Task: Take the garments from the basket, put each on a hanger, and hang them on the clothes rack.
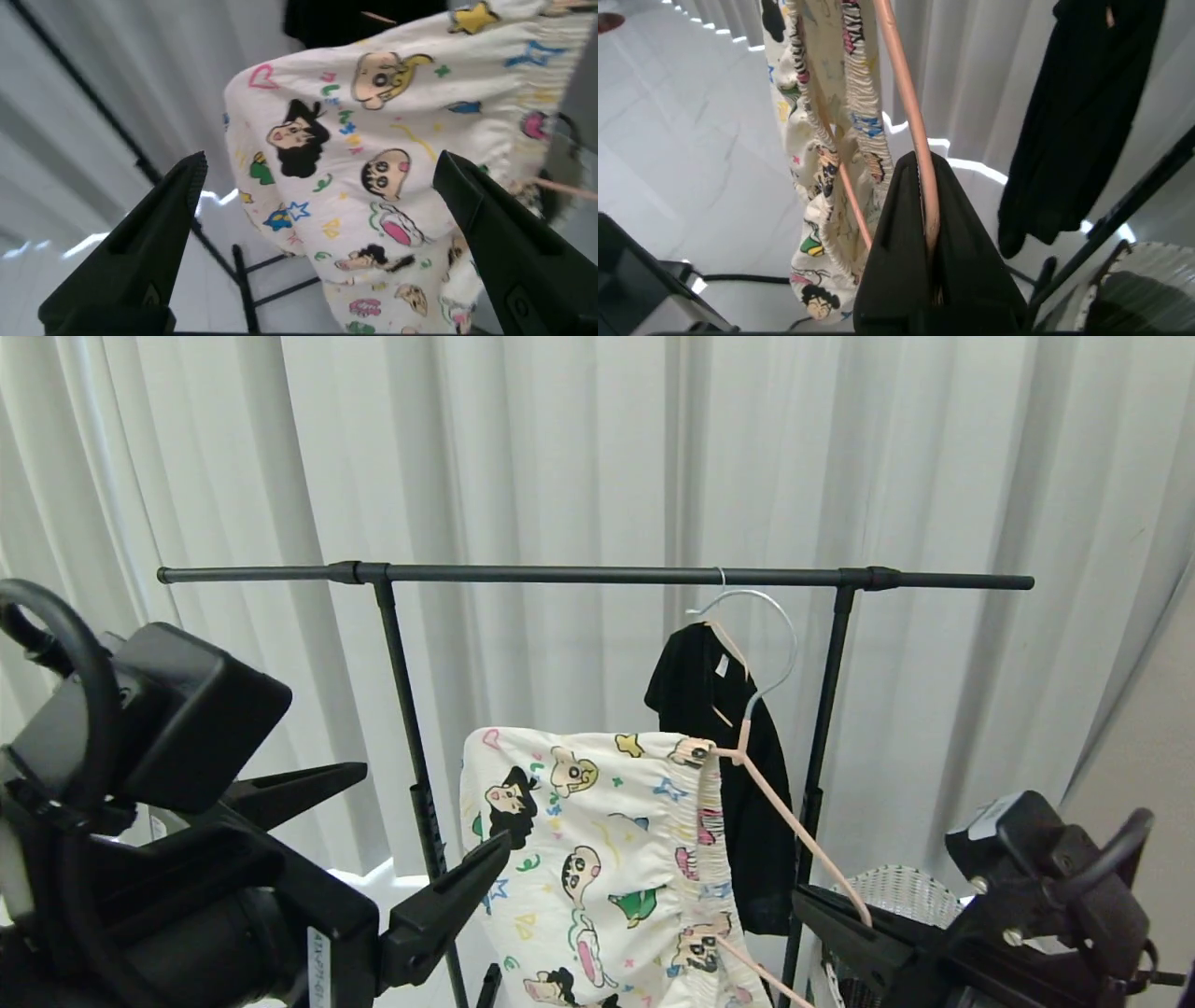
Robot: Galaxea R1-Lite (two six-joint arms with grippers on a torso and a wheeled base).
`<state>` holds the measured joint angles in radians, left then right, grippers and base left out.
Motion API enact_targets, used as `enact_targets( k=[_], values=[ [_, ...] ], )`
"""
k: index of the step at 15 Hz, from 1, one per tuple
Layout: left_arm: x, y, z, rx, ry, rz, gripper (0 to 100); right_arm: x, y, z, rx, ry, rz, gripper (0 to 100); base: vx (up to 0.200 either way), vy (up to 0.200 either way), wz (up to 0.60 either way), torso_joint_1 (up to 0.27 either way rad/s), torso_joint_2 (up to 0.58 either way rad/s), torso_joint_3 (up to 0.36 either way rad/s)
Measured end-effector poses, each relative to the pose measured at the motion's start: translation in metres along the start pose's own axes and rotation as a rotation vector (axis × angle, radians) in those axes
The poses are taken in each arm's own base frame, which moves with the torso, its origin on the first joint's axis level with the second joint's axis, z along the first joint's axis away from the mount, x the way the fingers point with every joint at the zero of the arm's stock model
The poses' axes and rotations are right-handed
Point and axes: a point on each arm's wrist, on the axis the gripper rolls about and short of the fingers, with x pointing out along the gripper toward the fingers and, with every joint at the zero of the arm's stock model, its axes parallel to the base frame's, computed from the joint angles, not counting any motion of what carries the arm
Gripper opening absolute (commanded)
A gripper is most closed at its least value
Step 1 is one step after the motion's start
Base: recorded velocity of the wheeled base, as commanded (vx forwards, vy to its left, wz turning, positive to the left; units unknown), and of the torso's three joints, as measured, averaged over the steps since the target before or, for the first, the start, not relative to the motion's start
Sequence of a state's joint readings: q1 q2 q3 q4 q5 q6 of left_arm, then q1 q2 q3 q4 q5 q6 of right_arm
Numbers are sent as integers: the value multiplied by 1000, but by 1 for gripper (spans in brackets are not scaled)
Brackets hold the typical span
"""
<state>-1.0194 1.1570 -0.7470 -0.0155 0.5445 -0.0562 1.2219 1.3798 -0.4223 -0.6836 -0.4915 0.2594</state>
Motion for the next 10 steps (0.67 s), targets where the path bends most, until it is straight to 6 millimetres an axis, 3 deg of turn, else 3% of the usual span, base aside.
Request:
enact_targets(
  k=[5,10],
  values=[
    [-8,18,-11,150,-17,-267,100,-32,-19,-15,-146,4,69,0,0,0,0,0,0,0],
    [-7,9,-18,192,-12,-530,100,-48,-21,-19,-203,-12,133,0,0,0,0,0,0,0]
  ],
)
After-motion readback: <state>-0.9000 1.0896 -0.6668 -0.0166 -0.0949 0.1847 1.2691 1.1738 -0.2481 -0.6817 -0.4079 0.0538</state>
